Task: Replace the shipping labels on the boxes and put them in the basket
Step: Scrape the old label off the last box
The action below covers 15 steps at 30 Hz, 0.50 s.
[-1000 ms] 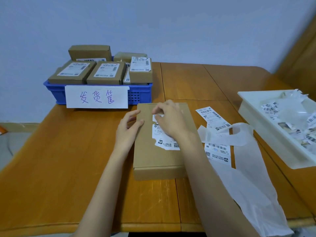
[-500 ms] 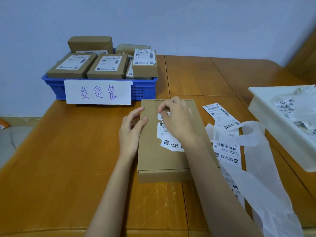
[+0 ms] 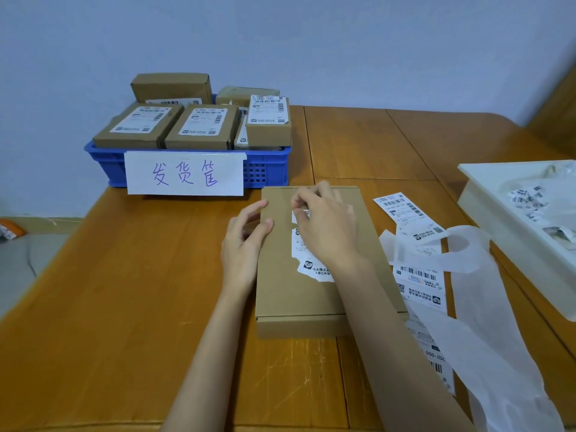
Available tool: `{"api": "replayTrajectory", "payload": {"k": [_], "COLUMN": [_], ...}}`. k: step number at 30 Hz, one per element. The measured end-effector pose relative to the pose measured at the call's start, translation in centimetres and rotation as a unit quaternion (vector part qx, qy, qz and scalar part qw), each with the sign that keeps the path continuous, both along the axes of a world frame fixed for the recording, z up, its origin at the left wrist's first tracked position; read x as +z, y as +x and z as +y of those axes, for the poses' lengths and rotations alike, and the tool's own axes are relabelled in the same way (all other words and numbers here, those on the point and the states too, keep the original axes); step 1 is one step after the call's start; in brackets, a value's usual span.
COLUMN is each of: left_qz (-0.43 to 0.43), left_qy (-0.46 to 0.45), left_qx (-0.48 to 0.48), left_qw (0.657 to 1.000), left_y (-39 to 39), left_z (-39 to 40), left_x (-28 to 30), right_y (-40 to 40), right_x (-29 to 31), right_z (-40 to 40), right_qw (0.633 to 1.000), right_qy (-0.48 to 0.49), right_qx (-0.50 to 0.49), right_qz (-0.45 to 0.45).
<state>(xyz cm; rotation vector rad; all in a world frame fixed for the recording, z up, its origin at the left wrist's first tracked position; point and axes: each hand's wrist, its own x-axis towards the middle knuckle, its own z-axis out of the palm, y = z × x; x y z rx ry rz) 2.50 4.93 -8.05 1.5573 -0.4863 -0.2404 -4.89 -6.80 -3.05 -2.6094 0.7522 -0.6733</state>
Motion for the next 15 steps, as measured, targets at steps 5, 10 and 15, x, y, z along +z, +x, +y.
{"api": "replayTrajectory", "payload": {"k": [5,10,15], "left_qz": [-0.006,0.004,-0.002], "left_qy": [0.003,-0.003,0.0], "left_qx": [-0.004,-0.005,-0.006], "left_qw": [1.0,1.0,1.0], "left_y": [-0.03,-0.03,-0.18], "left_z": [0.0,0.08,0.08], "left_x": [-0.01,-0.01,0.19], "right_y": [0.04,-0.37,-0.31], "right_x": [0.0,-0.09,-0.12], "right_z": [0.19,0.21,0.18], "right_qw": [1.0,0.999,1.0], "right_qy": [-0.017,0.02,0.002], "right_qx": [-0.009,0.008,0.015], "right_qz": [0.018,-0.027,-0.015]}}
